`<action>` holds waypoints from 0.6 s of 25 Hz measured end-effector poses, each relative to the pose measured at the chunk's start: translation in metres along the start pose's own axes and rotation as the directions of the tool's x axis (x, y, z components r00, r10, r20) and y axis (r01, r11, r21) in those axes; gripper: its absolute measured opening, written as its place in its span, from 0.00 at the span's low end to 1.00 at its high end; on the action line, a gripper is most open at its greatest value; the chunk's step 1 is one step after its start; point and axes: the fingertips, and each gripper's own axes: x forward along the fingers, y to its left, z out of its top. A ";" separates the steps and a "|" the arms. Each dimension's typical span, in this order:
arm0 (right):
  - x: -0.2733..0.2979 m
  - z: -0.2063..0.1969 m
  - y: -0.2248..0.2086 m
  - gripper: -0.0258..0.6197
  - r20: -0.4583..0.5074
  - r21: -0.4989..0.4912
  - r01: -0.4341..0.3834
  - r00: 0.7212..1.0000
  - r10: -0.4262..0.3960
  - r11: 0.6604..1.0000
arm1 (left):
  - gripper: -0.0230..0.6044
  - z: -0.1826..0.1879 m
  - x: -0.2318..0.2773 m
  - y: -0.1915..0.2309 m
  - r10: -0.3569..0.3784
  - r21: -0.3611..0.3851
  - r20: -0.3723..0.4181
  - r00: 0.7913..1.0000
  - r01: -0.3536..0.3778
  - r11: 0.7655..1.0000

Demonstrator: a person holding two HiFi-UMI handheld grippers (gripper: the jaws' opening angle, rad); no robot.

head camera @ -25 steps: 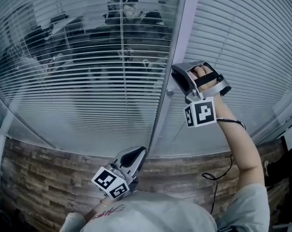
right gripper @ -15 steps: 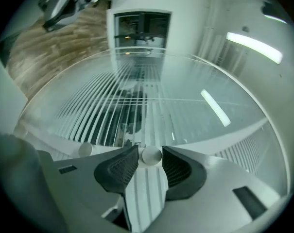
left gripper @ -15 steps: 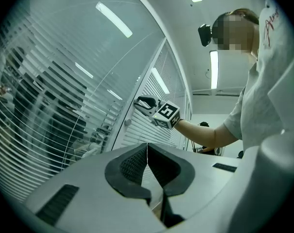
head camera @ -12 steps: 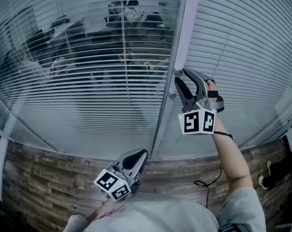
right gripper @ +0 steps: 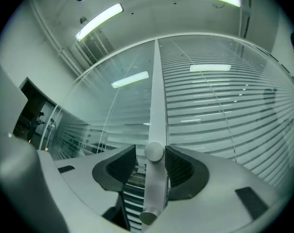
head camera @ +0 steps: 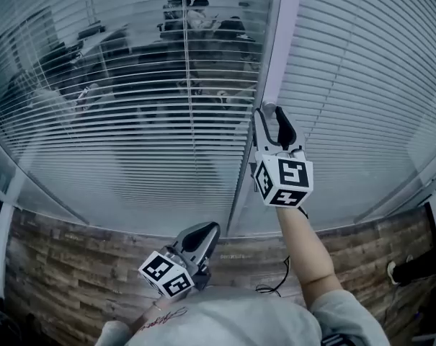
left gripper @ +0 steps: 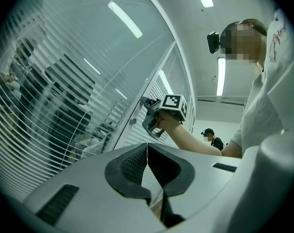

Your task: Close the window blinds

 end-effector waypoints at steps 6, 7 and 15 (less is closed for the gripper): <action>0.005 0.003 -0.008 0.30 0.027 0.040 0.074 0.997 -0.075 0.996 | 0.07 -0.001 -0.006 0.006 0.018 0.000 -0.006 1.000 -0.018 1.000; 0.006 0.003 -0.009 0.27 0.029 0.010 0.086 0.996 -0.086 0.996 | 0.07 -0.001 -0.007 0.006 0.019 -0.001 -0.007 1.000 -0.019 1.000; 0.008 0.002 -0.005 0.25 0.035 -0.201 0.078 0.997 -0.073 0.977 | 0.07 -0.006 -0.004 0.006 0.004 -0.025 -0.016 1.000 -0.004 1.000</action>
